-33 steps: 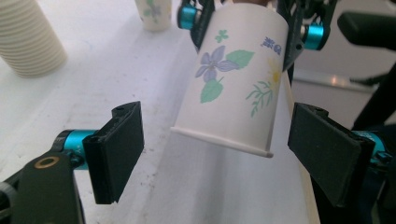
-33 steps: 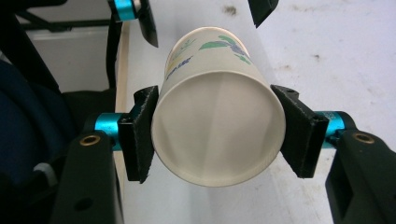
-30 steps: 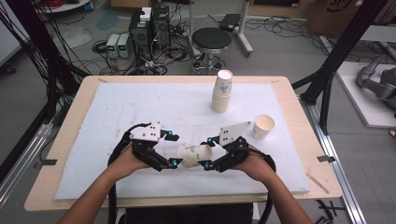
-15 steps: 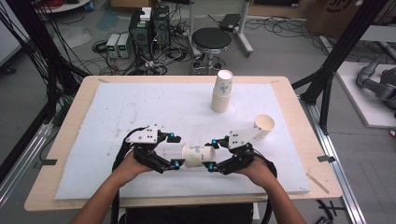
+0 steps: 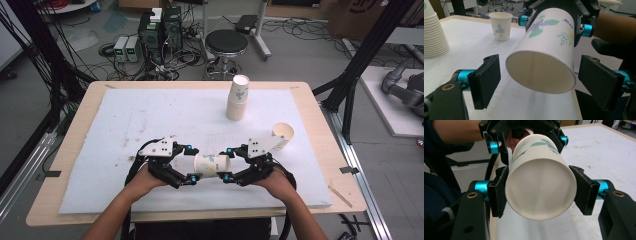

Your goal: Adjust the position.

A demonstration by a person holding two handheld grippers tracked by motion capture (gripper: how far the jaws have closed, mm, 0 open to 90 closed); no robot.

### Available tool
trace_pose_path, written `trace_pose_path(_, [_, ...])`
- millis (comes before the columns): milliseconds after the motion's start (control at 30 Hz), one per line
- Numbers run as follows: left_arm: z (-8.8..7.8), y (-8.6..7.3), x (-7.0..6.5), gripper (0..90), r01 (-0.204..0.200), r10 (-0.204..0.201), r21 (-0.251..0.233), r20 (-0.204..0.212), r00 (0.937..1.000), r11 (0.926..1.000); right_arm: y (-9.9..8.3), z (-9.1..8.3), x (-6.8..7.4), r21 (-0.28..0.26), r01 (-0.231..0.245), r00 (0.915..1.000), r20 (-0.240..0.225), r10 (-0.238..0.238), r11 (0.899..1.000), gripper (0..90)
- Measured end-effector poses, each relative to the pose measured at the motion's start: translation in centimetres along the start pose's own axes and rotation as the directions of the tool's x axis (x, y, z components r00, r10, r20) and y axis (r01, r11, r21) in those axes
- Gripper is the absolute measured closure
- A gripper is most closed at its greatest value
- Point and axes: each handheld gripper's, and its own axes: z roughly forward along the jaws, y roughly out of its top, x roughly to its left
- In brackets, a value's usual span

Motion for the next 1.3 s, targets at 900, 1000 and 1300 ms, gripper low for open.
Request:
trace_pose_path(900, [-0.5, 1.6, -0.3, 34.3, -0.029, 0.029, 0.026, -0.002, 0.9996, 0.9992, -0.2, 0.2, -0.3, -0.030, -0.076, 0.9963, -0.042, 0.075, 0.997, 30.7])
trace_pose_path(1000, [-0.6, 1.7, -0.3, 35.1, -0.030, 0.030, 0.030, -0.002, 0.9996, 0.9991, 0.0, 0.3, -0.1, -0.030, -0.078, 0.9965, -0.034, 0.077, 0.997, 23.5])
trace_pose_path(1300, [-1.2, 2.6, -0.5, 35.4, -0.049, 0.051, 0.088, -0.014, 0.9986, 0.9949, 0.4, 0.0, -0.2, -0.025, -0.074, 0.9973, -0.005, 0.074, 0.997, 20.8])
